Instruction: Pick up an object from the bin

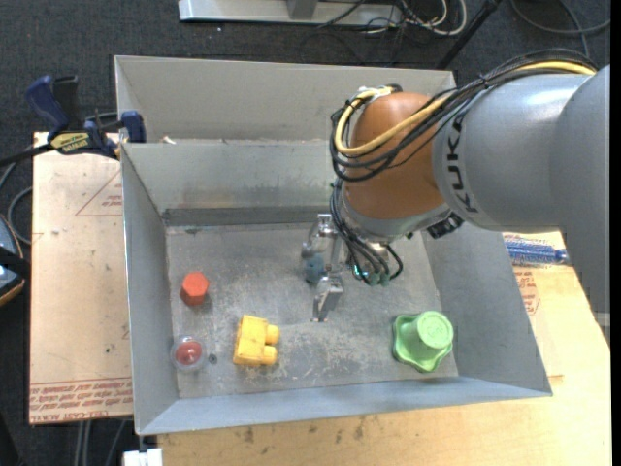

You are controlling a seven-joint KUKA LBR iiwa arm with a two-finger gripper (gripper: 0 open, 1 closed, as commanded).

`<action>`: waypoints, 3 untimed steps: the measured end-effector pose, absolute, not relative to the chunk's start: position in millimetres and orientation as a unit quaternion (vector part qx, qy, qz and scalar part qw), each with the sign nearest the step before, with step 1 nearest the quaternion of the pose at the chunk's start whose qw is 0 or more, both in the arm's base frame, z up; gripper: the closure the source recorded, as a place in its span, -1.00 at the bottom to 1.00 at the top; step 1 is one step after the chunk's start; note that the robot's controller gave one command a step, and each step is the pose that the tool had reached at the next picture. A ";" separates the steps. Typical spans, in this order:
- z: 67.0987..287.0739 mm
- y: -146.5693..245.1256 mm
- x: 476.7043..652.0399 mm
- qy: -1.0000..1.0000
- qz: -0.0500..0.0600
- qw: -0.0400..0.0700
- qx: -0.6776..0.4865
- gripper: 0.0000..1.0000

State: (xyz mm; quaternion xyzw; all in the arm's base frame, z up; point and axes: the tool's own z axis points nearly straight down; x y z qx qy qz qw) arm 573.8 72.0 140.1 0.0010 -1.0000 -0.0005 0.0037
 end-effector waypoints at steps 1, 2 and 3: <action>75.0 43.4 607.9 -0.995 -0.002 -0.002 0.097 -1.00; 77.6 42.8 609.4 -0.995 -0.001 -0.004 0.097 1.00; 77.1 35.8 619.6 -0.995 -0.004 -0.003 0.104 1.00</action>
Offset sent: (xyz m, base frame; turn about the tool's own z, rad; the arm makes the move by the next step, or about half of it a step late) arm 0.0311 -0.0308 -0.0701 -0.1952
